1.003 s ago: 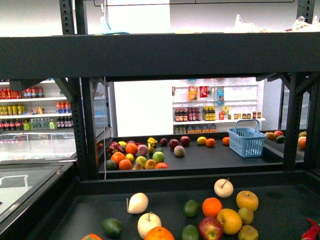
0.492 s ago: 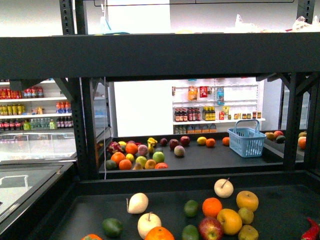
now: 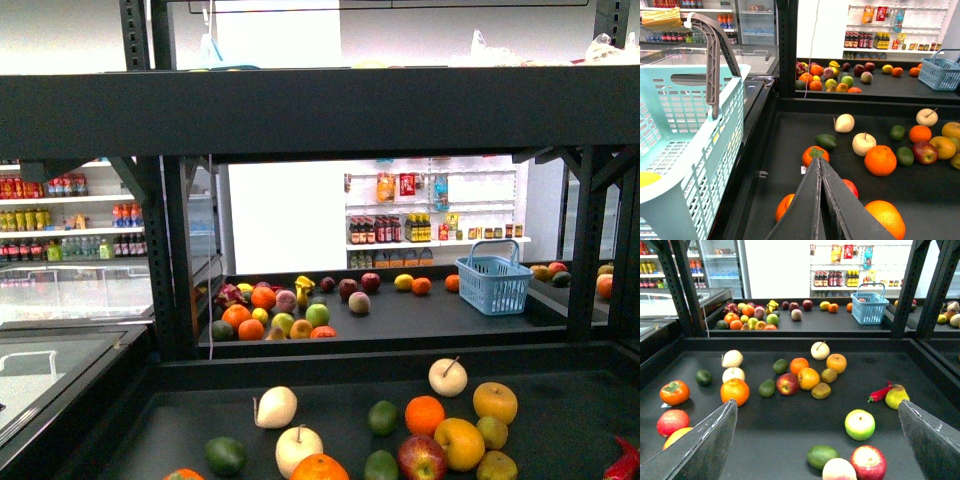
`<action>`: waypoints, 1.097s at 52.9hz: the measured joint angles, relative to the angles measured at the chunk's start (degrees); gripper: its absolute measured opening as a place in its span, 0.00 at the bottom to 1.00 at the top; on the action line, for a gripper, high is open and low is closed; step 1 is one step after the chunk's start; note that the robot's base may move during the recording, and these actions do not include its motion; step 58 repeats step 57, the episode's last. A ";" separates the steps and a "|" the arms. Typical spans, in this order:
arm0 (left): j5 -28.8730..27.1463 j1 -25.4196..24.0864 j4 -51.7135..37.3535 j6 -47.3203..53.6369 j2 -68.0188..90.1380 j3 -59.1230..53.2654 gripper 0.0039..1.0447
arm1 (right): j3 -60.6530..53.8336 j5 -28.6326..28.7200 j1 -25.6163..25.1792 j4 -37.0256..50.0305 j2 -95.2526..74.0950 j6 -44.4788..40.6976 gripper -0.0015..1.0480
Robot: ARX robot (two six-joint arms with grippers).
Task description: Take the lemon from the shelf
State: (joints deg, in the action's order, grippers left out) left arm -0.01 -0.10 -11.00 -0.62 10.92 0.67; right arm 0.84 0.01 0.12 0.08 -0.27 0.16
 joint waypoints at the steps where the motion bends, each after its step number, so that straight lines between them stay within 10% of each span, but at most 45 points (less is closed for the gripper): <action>1: 0.02 0.00 0.28 0.00 -0.24 0.00 0.02 | 0.00 0.02 0.00 0.00 0.00 0.00 0.93; 22: 0.00 0.00 10.91 -0.02 -10.56 0.02 0.03 | 0.00 0.02 0.00 0.00 0.00 -0.02 0.93; 45: 0.00 0.00 10.93 0.04 -10.56 0.02 0.94 | 0.00 0.00 0.00 0.00 0.00 -0.02 0.93; 58: 0.00 0.00 10.93 0.13 -10.56 0.02 0.93 | 0.00 0.02 0.00 0.00 0.00 -0.02 0.93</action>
